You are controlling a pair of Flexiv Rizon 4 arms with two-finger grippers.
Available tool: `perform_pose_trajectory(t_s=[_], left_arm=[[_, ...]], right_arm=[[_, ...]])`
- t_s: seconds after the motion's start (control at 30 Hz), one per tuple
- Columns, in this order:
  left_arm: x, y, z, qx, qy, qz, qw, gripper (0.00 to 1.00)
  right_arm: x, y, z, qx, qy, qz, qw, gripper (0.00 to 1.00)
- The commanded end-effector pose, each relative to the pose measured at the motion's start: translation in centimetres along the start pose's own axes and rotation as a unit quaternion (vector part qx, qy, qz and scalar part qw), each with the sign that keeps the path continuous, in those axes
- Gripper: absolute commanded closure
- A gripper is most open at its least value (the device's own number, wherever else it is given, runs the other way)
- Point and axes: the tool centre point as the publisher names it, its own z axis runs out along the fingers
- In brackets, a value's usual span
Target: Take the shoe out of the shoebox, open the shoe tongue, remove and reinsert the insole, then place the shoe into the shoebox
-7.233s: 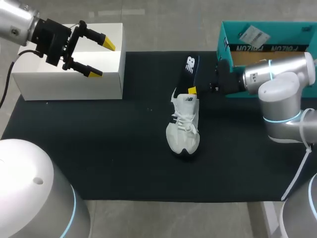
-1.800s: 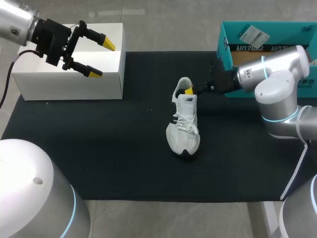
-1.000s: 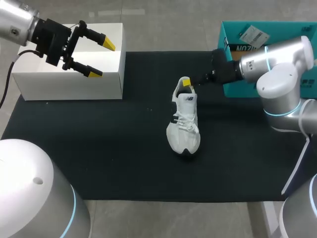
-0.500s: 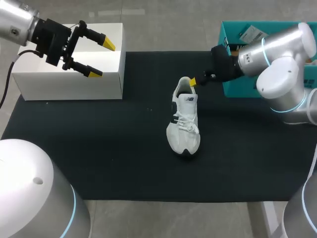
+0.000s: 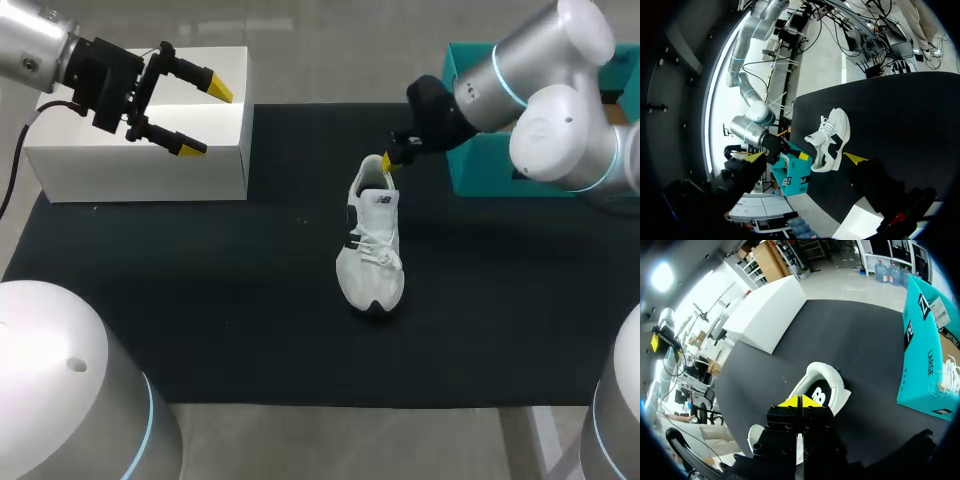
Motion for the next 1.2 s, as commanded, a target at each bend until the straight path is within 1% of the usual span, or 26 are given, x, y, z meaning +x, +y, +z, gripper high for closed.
perform_pose_trajectory(t_s=[0.03, 0.1, 0.13, 0.17, 0.2, 0.23, 0.3, 0.43, 0.53, 0.57, 0.8, 0.93, 1.07, 1.2], left_arm=[[0.0, 0.1, 0.0, 0.001, 0.001, 0.0, 1.0, 0.0], [0.0, 0.1, 0.0, 0.001, 0.001, 0.0, 1.0, 0.0], [0.0, 0.1, 0.0, 0.001, 0.001, 0.0, 1.0, 0.0], [0.0, 0.1, 0.0, 0.001, 0.001, 0.0, 1.0, 0.0], [0.0, 0.1, 0.0, 0.001, 0.001, 0.0, 1.0, 0.0], [0.0, 0.1, 0.0, 0.001, 0.001, 0.0, 1.0, 0.0], [0.0, 0.1, 0.0, 0.001, 0.001, 0.0, 1.0, 0.0], [0.0, 0.1, 0.0, 0.001, 0.001, 0.0, 1.0, 0.0], [0.0, 0.1, 0.0, 0.001, 0.001, 0.0, 1.0, 0.0], [0.0, 0.1, 0.0, 0.001, 0.001, 0.0, 1.0, 0.0], [0.0, 0.1, 0.0, 0.001, 0.001, 0.0, 1.0, 0.0], [0.0, 0.1, 0.0, 0.001, 0.001, 0.0, 1.0, 0.0], [0.0, 0.1, 0.0, 0.001, 0.001, 0.0, 1.0, 0.0], [0.0, 0.1, 0.0, 0.001, 0.001, 0.0, 1.0, 0.0]], right_arm=[[0.2, 0.1, 0.1, 0.002, -0.012, 0.001, 1.0, 1.0], [0.2, 0.1, 0.1, 0.002, -0.012, 0.001, 1.0, 1.0], [0.1, 0.2, 0.3, 0.003, -0.02, 0.005, 1.0, 1.0], [0.3, 0.3, 0.5, -0.011, -0.026, 0.019, 0.999, 1.0], [0.3, 0.5, 0.7, -0.011, -0.042, 0.027, 0.999, 1.0], [0.5, 0.6, 1.0, -0.014, -0.069, 0.032, 0.997, 1.0], [0.6, 0.8, 1.6, -0.023, -0.088, 0.041, 0.995, 1.0], [0.4, 0.4, 2.7, -0.025, -0.141, 0.061, 0.988, 1.0], [0.1, 0.1, 3.2, -0.021, -0.166, 0.072, 0.983, 1.0], [0.1, 0.0, 3.3, -0.014, -0.176, 0.072, 0.982, 1.0], [-0.5, -0.3, 4.5, 0.01, -0.201, 0.099, 0.974, 1.0], [-1.4, -1.0, 5.6, 0.019, -0.219, 0.11, 0.969, 1.0], [-2.2, -1.3, 6.5, 0.023, -0.23, 0.123, 0.965, 1.0], [-2.6, -1.2, 7.3, 0.027, -0.24, 0.123, 0.962, 1.0]])
